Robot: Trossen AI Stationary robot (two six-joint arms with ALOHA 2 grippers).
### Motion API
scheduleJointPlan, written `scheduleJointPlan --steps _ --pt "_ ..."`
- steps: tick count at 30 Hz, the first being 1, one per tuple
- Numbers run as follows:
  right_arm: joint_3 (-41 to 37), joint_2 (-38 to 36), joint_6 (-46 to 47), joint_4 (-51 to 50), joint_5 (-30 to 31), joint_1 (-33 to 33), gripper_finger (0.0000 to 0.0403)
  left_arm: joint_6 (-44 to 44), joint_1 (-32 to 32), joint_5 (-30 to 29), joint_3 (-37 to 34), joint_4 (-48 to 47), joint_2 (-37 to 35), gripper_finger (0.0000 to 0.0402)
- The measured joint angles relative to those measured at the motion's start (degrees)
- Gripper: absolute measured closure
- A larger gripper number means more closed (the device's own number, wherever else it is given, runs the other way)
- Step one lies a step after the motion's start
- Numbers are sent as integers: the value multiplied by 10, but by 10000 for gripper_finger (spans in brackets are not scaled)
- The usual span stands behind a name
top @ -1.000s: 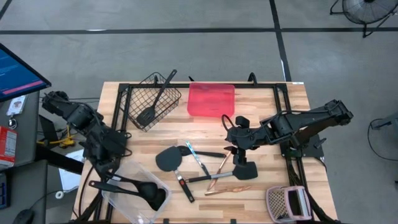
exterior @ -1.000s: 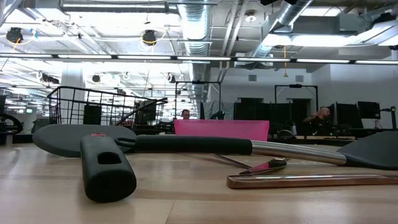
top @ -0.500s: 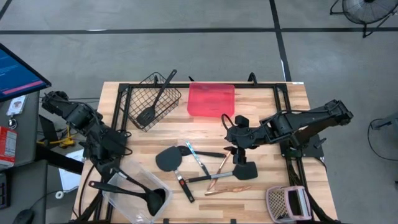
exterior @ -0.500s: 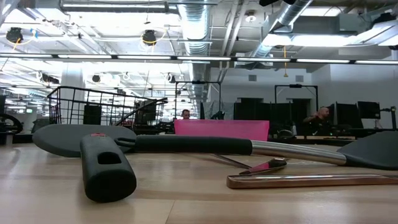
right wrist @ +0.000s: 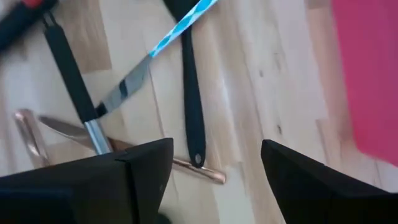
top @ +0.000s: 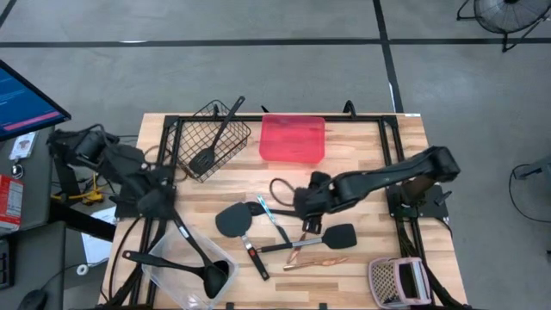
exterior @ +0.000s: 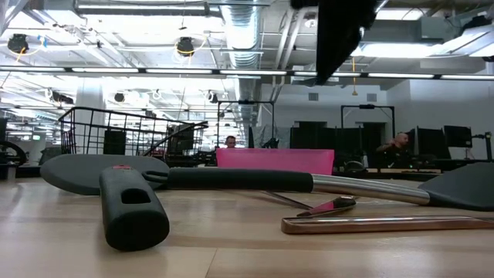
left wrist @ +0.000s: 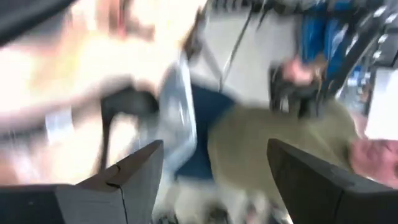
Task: Pick & Place Kitchen Items
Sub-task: Put the blue pattern table knife into the red bin
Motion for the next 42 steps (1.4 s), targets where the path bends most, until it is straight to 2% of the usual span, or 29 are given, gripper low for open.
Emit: scheduleJointPlan --steps 5,8,12,19,24,32,42 --pt "0 58 -89 104 -37 -24 158 166 15 -148 0 91 3 131" --pt "1 93 -101 194 -63 -43 158 255 15 -219 0 150 7 131" --pt "4 144 -85 268 -89 -53 159 340 15 -283 0 200 11 131" --pt "12 198 -2 279 -87 -66 159 399 15 -378 0 212 22 131" --pt "12 225 25 292 -91 -63 159 410 15 -408 0 215 27 131" --pt "12 240 66 306 -89 -52 160 415 15 -410 0 217 29 131" --pt "12 239 73 302 -91 -48 241 422 15 -410 0 217 29 131"
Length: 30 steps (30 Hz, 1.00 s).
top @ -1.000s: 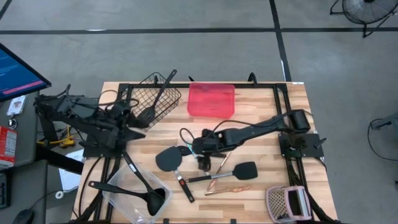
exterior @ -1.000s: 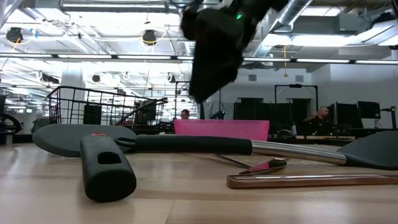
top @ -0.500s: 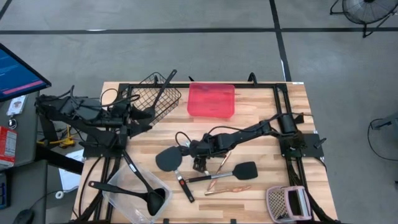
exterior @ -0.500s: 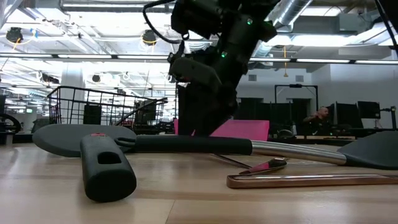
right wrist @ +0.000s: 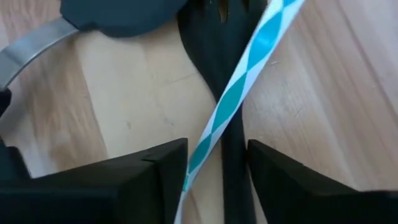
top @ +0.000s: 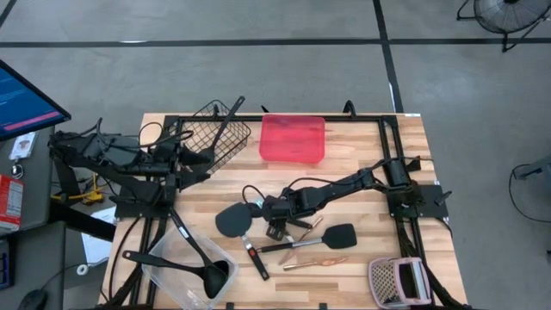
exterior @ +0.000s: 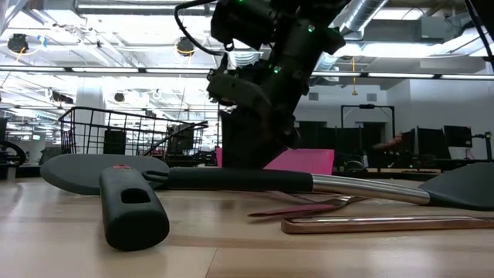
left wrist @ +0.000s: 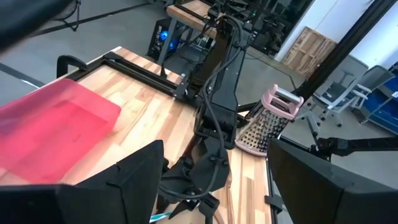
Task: Pick & Place Kitchen Items
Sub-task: Put the blue pattern table knife into the red bin
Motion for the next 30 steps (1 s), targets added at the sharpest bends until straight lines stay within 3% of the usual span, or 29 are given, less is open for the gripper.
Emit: scheduleJointPlan --steps 11,22,30 --pt "0 -1 -2 -5 3 -12 386 -1 0 0 0 0 0 131" --pt "0 -9 -19 -5 -19 -26 395 -1 0 0 0 0 0 131" --pt "0 -99 -62 -15 -57 -46 394 -2 0 0 0 0 0 131"
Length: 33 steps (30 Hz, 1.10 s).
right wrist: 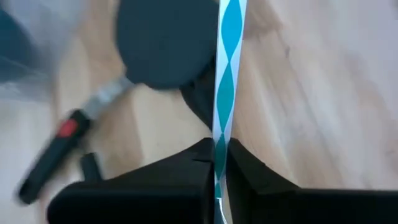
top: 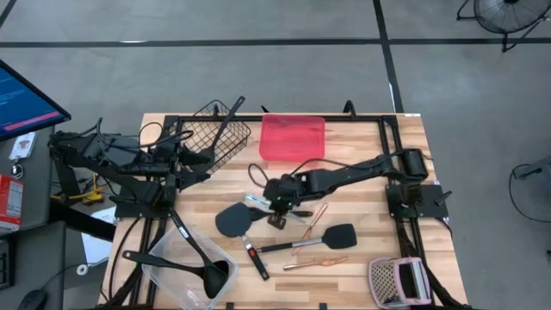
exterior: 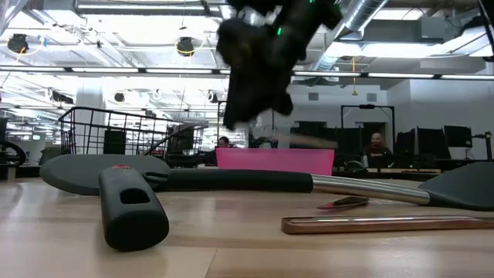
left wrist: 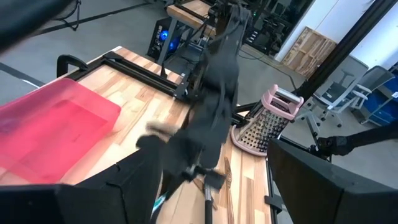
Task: Pick & Place Kitchen Items
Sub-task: Put the blue pattern table knife into the red bin
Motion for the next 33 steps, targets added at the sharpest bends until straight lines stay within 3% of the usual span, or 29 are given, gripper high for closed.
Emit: scheduleJointPlan --steps 8,14,26,33 --pt "0 -126 -50 -40 2 -65 390 0 0 0 0 0 -1 131" --pt "1 -163 -98 -27 3 -142 392 0 0 0 0 0 -1 131" --pt "0 -62 -250 35 5 -300 391 11 0 0 0 0 -1 131" --pt "0 -8 -291 25 5 -342 390 13 0 0 0 0 -1 131"
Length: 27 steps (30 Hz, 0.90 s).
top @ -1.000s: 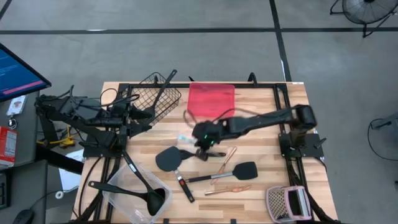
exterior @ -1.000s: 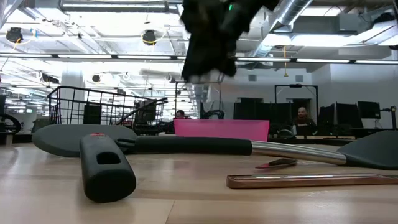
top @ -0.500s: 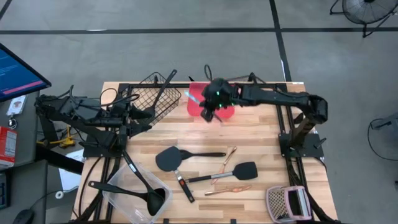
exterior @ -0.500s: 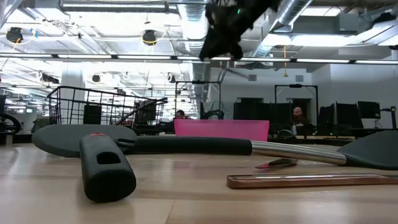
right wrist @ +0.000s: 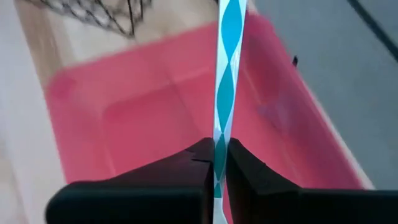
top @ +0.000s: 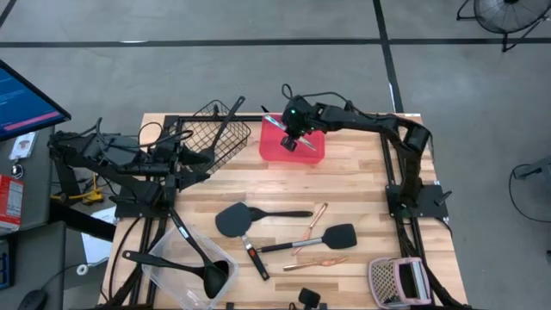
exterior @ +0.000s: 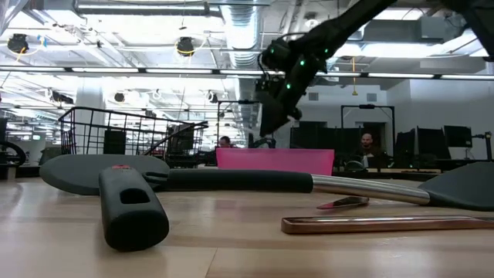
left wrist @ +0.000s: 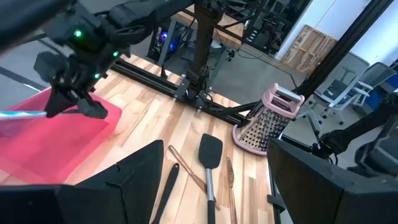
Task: Pick & Place Kitchen Items
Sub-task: Put the blue pattern table knife into the red bin, then put the spatula into the wire basket
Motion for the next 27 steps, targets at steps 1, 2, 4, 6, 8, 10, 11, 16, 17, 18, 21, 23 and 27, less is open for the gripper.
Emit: scheduleJointPlan --steps 1,2,4,6,8,10,11,16,17,18,21,23,27 --pt "0 6 -3 -1 0 -2 390 0 0 0 0 0 0 131" --pt "0 13 -3 1 -1 -3 389 0 0 0 0 0 0 131" --pt "0 25 -3 2 -2 -3 388 0 0 0 0 1 0 131" --pt "0 35 -4 5 -2 -2 388 0 0 0 0 1 0 131" --pt "0 45 -3 8 -2 -2 388 0 0 0 0 1 0 131" --pt "0 54 -3 9 -2 -3 388 0 0 0 0 1 0 131" --pt "0 59 -3 11 -2 -3 387 0 0 1 0 1 0 131" --pt "1 70 7 20 2 -5 377 0 0 2 0 2 0 131" --pt "1 70 8 21 2 -6 373 0 0 3 0 2 0 131" --pt "1 69 9 21 2 -6 368 0 0 4 0 2 0 131" --pt "1 70 9 20 2 -6 352 -1 0 4 0 3 0 131" --pt "1 69 9 20 2 -7 342 0 0 4 0 3 0 131" --pt "1 69 3 9 2 -6 309 -1 0 4 0 3 0 131"
